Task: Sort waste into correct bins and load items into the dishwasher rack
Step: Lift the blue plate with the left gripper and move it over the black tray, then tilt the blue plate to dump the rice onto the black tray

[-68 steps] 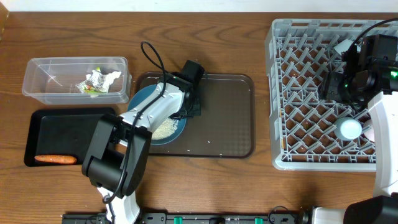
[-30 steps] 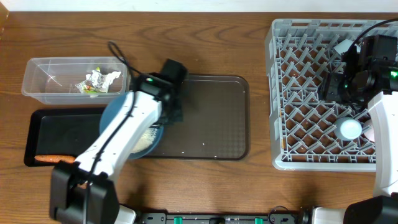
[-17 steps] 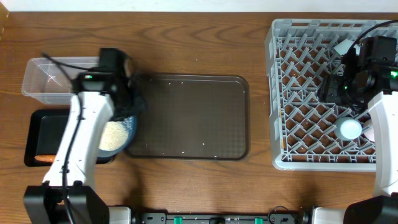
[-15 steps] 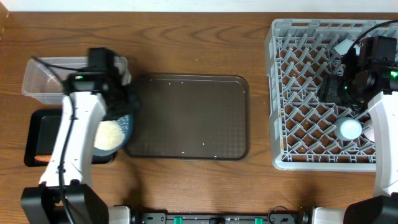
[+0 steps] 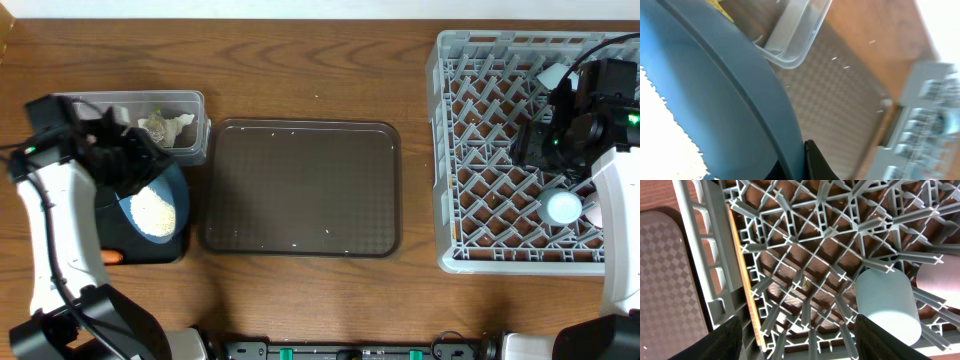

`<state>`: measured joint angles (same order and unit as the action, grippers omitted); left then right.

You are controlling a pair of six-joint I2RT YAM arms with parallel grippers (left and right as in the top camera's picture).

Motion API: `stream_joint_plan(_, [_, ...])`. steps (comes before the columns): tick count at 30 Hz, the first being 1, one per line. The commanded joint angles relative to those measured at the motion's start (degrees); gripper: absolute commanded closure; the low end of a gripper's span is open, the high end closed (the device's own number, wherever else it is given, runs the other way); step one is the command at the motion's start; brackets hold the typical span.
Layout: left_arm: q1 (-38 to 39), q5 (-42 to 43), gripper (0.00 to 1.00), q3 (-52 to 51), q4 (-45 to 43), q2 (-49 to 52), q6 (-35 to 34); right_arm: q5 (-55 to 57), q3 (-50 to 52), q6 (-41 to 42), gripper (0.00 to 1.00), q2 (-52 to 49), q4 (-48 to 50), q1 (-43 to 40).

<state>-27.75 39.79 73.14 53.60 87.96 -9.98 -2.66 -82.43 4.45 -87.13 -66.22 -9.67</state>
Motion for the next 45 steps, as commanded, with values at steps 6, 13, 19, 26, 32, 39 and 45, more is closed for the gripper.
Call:
stream_joint_plan(6, [-10.3,19.5,0.94,0.9,0.1,-0.7,2.5,-0.2,-0.3,-0.7,0.33,0.1,-0.2,0.0])
stream_joint_plan(13, [-15.3,23.3,0.94,-1.0,0.3,-0.7,2.5,2.5,-0.3,-0.7,0.33,0.1,-0.7,0.0])
stream_joint_plan(19, [-16.9,26.3,0.94,-1.4,0.3,-0.7,4.4,2.4,-0.3,-0.7,0.33,0.1,-0.7,0.0])
stream_joint_plan(26, [-18.9,27.2,0.94,-1.4,2.8,-0.7,7.3,2.5,-0.3,-0.7,0.33,0.1,-0.9,0.0])
stream_joint_plan(32, [-20.9,29.6,0.94,-1.4,4.1,-0.7,8.7,2.4,-0.3,-0.7,0.33,0.1,-0.9,0.0])
stream_joint_plan(39, [-23.5,30.7,0.94,-1.4,3.5,-0.5,8.1,2.5,-0.3,-0.7,0.33,0.1,-1.3,0.0])
stream_joint_plan(45, [-24.2,31.5,0.94,-1.4,4.5,-0.2,12.9,2.4,-0.3,-0.7,0.33,0.1,-1.4,-0.1])
